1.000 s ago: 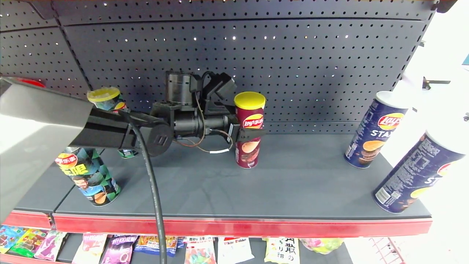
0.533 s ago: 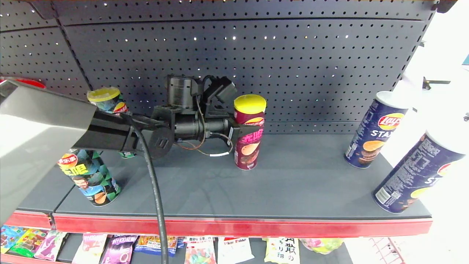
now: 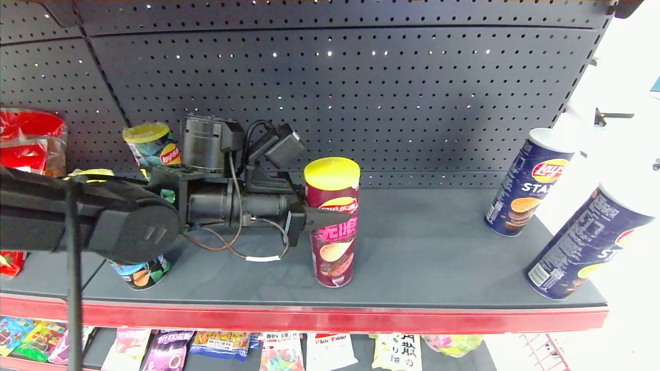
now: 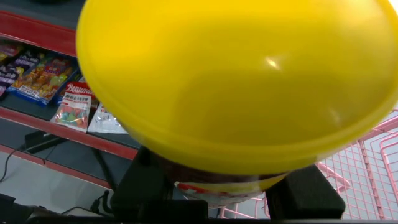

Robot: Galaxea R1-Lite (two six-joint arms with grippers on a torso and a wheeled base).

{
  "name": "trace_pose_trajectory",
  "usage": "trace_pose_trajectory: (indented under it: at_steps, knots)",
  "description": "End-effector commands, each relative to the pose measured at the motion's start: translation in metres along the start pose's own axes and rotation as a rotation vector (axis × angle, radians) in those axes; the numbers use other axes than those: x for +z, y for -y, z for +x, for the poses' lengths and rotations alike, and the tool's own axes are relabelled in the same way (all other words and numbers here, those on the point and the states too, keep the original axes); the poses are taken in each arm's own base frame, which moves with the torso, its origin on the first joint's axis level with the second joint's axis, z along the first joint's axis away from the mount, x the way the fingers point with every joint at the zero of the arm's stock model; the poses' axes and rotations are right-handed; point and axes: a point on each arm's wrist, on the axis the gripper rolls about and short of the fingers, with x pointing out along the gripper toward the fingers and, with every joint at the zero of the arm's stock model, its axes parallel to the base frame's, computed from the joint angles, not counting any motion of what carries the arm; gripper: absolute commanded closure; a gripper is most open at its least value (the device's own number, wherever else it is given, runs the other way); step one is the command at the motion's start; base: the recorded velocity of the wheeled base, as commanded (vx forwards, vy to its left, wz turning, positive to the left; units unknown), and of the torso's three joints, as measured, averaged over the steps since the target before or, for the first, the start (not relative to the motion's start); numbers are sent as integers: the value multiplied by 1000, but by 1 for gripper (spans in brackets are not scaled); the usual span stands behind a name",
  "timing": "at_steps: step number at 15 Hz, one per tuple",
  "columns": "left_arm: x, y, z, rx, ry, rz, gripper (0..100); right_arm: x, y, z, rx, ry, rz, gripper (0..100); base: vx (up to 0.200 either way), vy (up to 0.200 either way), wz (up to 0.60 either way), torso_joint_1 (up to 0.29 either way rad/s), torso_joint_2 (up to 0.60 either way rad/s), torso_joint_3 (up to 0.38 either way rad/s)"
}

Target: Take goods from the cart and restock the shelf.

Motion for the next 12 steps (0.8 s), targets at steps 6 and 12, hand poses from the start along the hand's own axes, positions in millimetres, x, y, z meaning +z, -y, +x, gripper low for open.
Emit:
trace_pose_trajectory:
  at_steps: [6, 12]
  knots:
    - [-5, 12, -27, -6, 5, 69, 100, 0, 0, 0, 1, -1, 4, 100, 0, 0, 0, 0, 0, 0]
    - [-23, 10, -33, -41, -22, 56, 100, 0, 0, 0, 1, -1, 4, 100, 0, 0, 0, 0, 0, 0]
